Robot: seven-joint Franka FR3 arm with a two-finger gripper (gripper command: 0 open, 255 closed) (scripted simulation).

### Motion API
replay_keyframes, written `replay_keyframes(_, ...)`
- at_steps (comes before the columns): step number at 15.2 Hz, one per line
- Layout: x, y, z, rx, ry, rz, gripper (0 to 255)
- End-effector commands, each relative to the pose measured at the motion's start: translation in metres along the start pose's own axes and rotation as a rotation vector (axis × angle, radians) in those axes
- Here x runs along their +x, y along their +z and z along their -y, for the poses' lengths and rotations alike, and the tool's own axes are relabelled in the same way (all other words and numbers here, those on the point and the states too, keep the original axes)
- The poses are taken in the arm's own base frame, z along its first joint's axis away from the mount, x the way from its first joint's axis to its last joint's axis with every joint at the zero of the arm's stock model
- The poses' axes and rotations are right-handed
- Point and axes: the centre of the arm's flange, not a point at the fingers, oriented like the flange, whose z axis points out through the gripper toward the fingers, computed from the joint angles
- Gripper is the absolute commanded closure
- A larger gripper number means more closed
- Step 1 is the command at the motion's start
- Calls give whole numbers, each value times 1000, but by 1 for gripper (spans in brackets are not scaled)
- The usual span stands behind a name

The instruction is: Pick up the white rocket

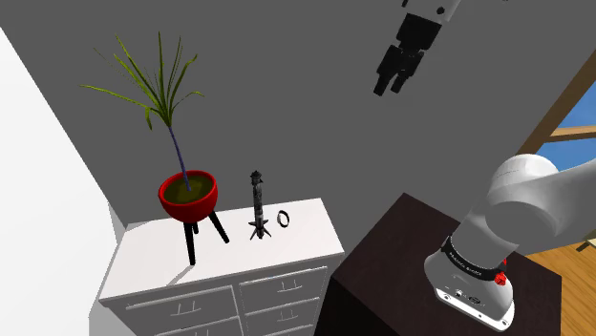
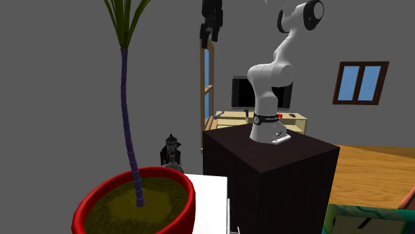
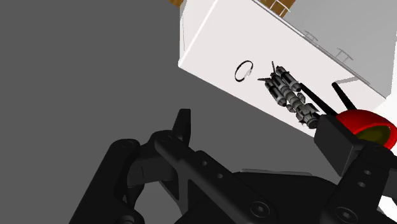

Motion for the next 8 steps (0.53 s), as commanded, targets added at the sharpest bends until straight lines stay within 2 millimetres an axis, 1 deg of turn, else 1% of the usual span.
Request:
replay_keyframes(1,0,0,0,0,0,0,0)
replay_keyframes(8,52,62,62,-63,22,46,0)
